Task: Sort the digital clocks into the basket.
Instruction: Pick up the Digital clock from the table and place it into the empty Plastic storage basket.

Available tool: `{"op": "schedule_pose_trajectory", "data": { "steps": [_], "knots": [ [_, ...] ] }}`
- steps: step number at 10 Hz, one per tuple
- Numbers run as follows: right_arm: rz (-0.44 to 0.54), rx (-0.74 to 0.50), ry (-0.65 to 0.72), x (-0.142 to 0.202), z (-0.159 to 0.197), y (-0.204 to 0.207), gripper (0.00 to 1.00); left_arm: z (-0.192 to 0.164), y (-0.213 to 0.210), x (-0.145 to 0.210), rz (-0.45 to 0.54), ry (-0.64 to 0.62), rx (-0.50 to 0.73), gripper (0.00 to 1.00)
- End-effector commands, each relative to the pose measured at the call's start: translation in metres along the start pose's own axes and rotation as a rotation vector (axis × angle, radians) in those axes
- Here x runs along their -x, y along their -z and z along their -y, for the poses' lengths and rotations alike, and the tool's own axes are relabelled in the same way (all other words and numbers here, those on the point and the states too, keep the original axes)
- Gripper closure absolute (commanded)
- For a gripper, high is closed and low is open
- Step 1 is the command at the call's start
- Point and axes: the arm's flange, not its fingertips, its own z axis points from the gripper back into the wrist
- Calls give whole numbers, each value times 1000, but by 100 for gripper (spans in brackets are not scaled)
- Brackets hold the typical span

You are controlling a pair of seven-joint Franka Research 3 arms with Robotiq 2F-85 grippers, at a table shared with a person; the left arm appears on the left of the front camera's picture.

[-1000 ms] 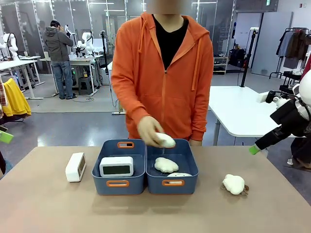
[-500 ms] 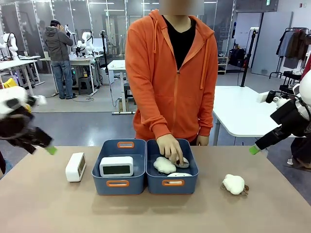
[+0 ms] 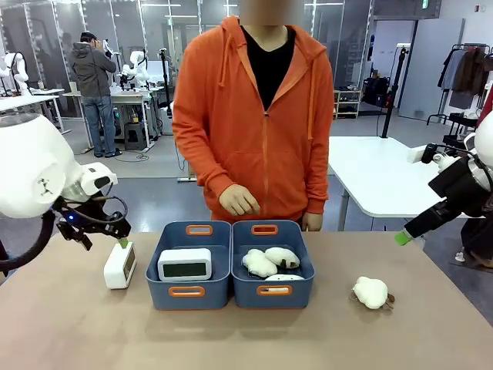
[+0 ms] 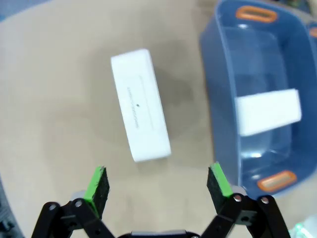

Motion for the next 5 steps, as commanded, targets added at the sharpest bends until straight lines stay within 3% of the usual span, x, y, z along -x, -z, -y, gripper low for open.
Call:
{"op": "schedule_pose_trajectory", "data": {
  "steps": [1, 5],
  "knots": [
    [-14, 9, 17, 1, -2, 0, 0, 1, 26, -17, -20, -37, -39, 0],
    [-14, 9, 17, 1, -2, 0, 0, -9, 87, -18, -73, -82, -51, 0]
  ]
}}
